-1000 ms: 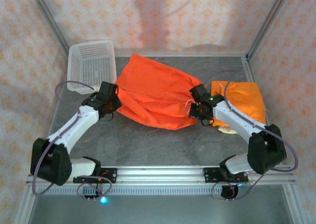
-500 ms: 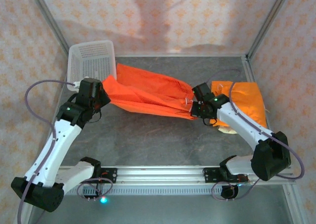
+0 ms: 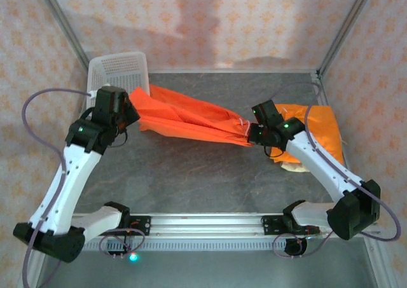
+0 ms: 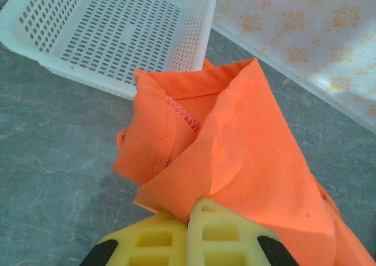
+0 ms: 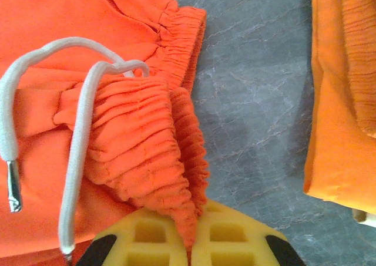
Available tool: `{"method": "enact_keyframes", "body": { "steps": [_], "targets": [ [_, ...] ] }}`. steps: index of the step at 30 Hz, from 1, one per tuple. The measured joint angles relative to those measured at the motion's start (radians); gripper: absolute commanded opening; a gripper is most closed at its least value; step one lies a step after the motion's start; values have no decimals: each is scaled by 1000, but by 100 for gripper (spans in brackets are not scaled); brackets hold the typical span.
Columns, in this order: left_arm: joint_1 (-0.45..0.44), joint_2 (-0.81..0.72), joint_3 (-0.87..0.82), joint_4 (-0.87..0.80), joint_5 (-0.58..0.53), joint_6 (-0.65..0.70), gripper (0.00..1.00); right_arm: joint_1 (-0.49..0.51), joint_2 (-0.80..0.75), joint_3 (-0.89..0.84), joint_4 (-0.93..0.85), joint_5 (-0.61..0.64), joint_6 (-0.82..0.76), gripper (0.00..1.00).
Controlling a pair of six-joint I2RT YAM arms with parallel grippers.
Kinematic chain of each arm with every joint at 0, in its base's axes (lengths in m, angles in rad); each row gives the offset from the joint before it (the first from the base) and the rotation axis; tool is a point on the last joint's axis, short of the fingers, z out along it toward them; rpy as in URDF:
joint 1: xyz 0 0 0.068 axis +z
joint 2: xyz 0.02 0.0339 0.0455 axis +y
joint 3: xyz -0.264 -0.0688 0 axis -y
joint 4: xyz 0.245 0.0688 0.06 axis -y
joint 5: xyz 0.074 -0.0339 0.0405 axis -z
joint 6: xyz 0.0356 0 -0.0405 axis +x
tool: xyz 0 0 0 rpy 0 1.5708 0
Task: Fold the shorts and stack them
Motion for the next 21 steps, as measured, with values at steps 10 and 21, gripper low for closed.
{"method": "enact_keyframes", "body": {
  "steps": [10, 21],
  "targets": [
    [1, 362, 197, 14, 4, 31, 0, -129, 195, 158, -49, -16, -44, 9],
    [1, 892, 631, -35, 31, 42, 3, -282, 639, 482, -106, -153, -98, 31]
  ]
}}
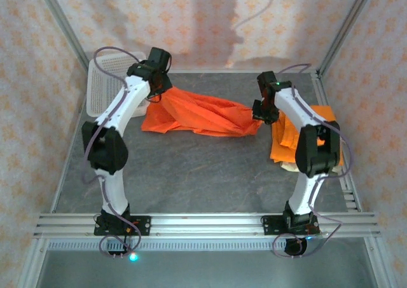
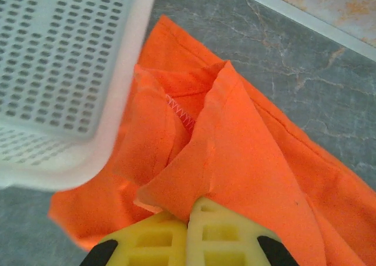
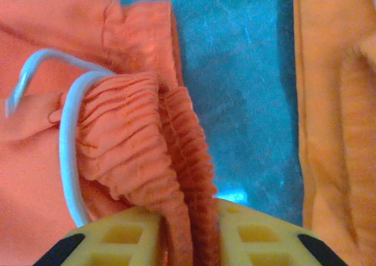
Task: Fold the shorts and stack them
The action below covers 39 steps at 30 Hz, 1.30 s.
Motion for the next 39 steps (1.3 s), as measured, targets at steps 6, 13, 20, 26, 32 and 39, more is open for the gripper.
{"method": "enact_keyframes", "body": {
  "steps": [6, 13, 20, 26, 32, 39],
  "targets": [
    [3, 270, 314, -82, 21, 5, 37, -87, 183, 192, -12, -147, 31, 75],
    [21, 326, 428, -107, 87, -2, 63, -182, 143, 152, 90, -278, 135, 89],
    [11, -81, -47, 49, 132, -5, 77, -111, -135, -56, 221, -296, 195, 91],
    [-22, -346, -399, 220, 151, -23, 77, 55, -221, -152, 298, -289, 187, 93],
    [-35, -356, -564, 315, 156, -23, 77, 89, -200, -175, 273, -159, 137, 96],
    [-40, -480, -690, 407, 145, -23, 88, 58, -169, -131, 225, 6, 136, 95]
  ]
}}
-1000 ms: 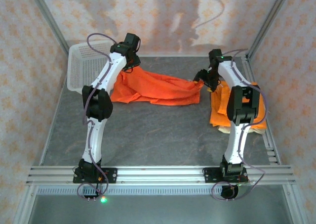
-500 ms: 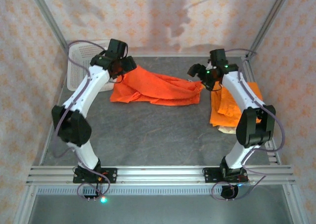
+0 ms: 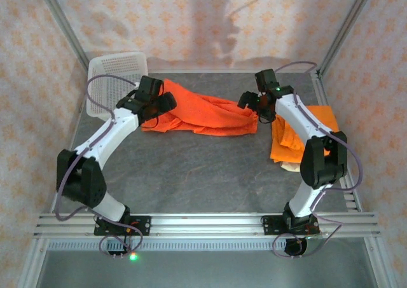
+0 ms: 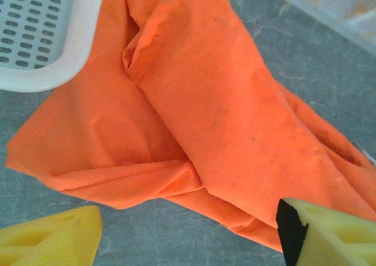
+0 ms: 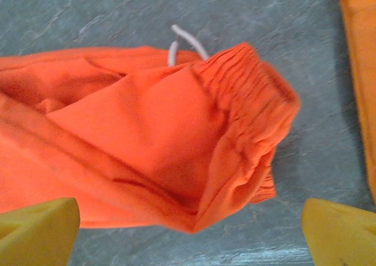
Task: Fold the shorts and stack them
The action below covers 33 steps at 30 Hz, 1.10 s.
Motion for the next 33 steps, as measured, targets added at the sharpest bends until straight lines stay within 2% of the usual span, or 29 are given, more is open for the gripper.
{"method": "enact_keyframes", "body": {
  "steps": [4, 8, 13, 17, 21, 25, 29, 33],
  "targets": [
    [-2, -98, -44, 40, -19, 0, 98, -52, 66, 18, 3, -21, 46, 91],
    [-2, -146, -72, 70, -33, 0, 100, -69, 151, 54, 15, -36, 87, 78],
    [-2, -148, -100, 77, -50, 0, 100, -70, 238, 140, 15, -56, 111, 27],
    [-2, -155, -117, 77, -72, 0, 100, -75, 246, 157, 16, -74, 116, 0],
    [-2, -180, -130, 79, -90, -7, 100, -73, 182, 105, 39, -103, 87, 0],
    [-2, -224, -151, 82, -105, -20, 100, -41, -2, -17, 51, -126, 49, 0],
    [-2, -262, -188, 92, -115, -36, 100, 51, -237, -196, 88, -129, 18, 0],
    [-2, -267, -225, 104, -116, -56, 100, 140, -381, -420, 122, -124, 21, 0]
  ]
}}
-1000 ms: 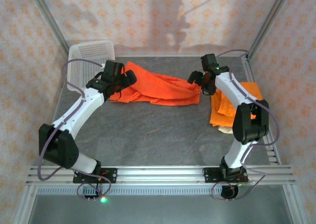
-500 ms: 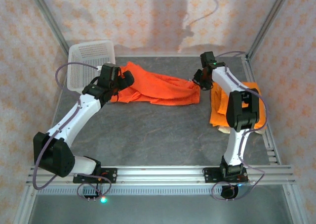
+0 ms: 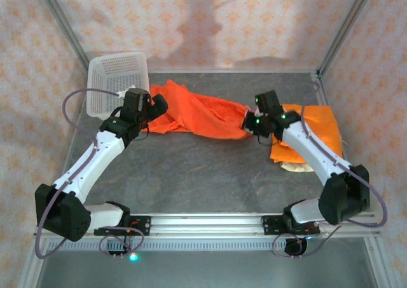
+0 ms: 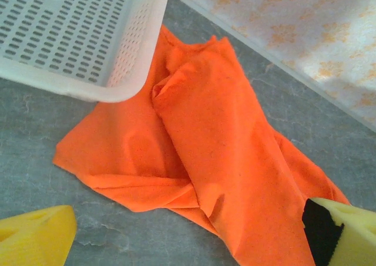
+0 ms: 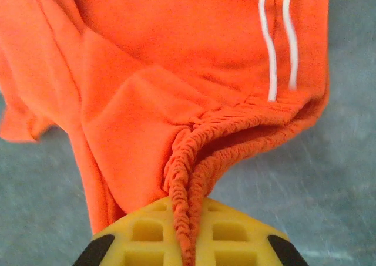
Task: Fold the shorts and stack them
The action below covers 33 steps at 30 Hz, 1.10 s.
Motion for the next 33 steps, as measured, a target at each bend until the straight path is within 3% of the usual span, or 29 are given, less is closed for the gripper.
{"method": "enact_keyframes", "body": {
  "steps": [5, 8, 13, 24, 33],
  "targets": [
    [-3, -3, -42, 14, -7, -24, 100, 42, -20, -280, 18, 32, 38, 0],
    [-27, -3, -48, 14, -27, -28, 100, 45, -15, -344, 16, 55, 58, 0],
    [-76, 1, -48, 14, -60, -32, 100, 45, 26, -325, 27, 90, 65, 0],
    [-79, 98, -45, 22, -62, -38, 100, 45, 29, -269, 28, 164, 68, 0],
    [-98, 292, 125, -27, -59, -27, 100, 47, -2, -268, 12, 265, 60, 0]
  ]
}}
